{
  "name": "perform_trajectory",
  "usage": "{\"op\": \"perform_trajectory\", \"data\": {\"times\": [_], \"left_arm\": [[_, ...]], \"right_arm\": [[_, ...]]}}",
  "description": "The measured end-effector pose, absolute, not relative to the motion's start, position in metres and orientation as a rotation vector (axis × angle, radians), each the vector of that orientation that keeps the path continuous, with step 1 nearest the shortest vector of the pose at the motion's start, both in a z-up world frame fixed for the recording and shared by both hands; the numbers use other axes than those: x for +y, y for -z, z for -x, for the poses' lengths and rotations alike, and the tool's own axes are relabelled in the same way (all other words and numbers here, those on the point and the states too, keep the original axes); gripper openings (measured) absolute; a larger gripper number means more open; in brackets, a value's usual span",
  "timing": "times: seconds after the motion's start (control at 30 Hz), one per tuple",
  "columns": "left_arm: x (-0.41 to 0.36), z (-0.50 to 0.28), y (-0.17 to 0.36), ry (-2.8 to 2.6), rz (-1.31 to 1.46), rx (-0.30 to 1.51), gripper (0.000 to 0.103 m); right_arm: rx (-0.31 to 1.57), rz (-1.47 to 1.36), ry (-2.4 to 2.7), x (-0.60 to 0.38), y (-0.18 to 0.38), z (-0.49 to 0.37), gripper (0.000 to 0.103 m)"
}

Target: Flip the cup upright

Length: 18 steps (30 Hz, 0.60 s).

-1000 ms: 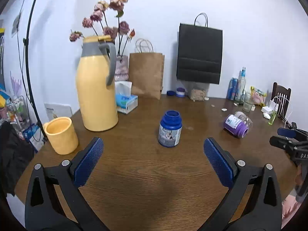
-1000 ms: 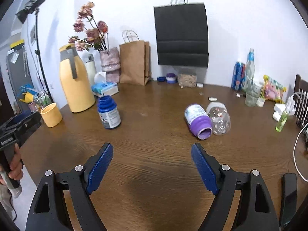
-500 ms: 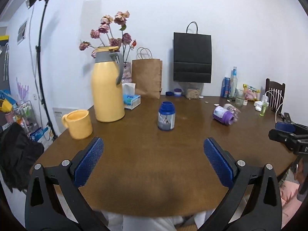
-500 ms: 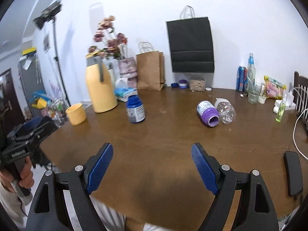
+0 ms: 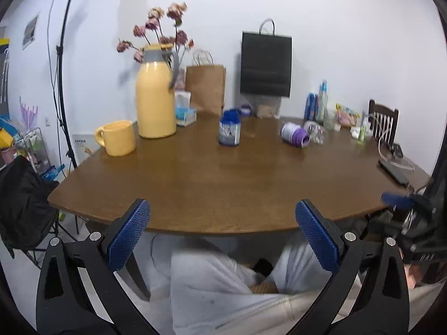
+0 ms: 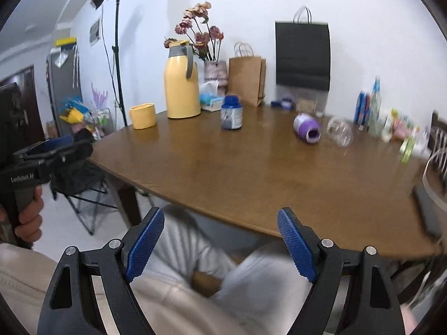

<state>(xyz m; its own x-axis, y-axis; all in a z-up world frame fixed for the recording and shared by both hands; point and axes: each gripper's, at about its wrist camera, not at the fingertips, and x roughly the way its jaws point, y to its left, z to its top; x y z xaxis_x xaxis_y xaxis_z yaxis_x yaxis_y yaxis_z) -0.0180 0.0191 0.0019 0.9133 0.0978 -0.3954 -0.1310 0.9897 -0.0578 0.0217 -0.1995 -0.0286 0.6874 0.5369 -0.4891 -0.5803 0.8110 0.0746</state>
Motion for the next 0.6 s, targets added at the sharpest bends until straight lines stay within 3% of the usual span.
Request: {"op": "perform_trajectory", "data": {"times": [0.6], "left_arm": [[0.018, 0.026, -0.002, -0.083, 0.077, 0.376, 0.103]], "right_arm": [[0.466, 0.053, -0.599, -0.207, 0.018, -0.023, 0.088]]}}
